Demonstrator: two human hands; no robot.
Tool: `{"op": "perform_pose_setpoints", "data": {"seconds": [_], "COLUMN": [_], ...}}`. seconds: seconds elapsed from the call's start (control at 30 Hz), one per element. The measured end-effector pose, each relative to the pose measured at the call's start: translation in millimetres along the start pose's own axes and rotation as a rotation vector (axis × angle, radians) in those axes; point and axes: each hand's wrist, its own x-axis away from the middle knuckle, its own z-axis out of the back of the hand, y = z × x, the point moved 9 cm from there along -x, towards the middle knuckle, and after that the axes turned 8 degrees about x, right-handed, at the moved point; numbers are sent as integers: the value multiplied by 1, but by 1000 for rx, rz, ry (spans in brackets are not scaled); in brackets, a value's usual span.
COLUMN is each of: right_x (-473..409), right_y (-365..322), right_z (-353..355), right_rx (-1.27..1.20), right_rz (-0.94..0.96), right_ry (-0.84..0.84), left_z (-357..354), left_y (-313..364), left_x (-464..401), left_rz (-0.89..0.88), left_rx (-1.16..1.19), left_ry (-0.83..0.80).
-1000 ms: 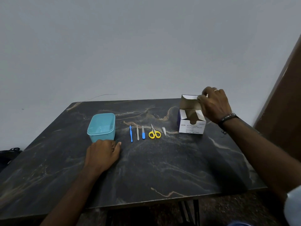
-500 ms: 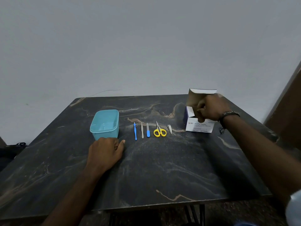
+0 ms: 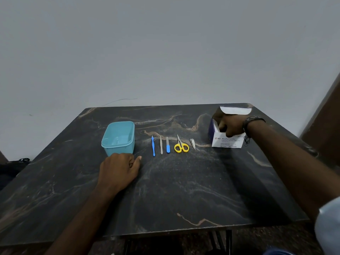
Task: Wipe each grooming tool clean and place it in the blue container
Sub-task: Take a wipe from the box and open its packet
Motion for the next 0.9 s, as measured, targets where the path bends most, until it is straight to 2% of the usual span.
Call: {"op": "perform_pose_setpoints", "data": {"seconds": [0.23, 0.5, 0.9], "right_x": [-7, -2, 13], "right_y": [1, 9, 13], "right_z": [-2, 8, 30], "right_rx": [36, -106, -132], "right_rz": [-35, -67, -13], "right_ry": [21, 74, 249], "left_z": [-1, 0, 1], "left_y": [-1, 0, 3], "left_x": [-1, 0, 2], "left_rz": [11, 10, 6], "left_rx": [15, 21, 13], "left_ry": [-1, -9, -4]}}
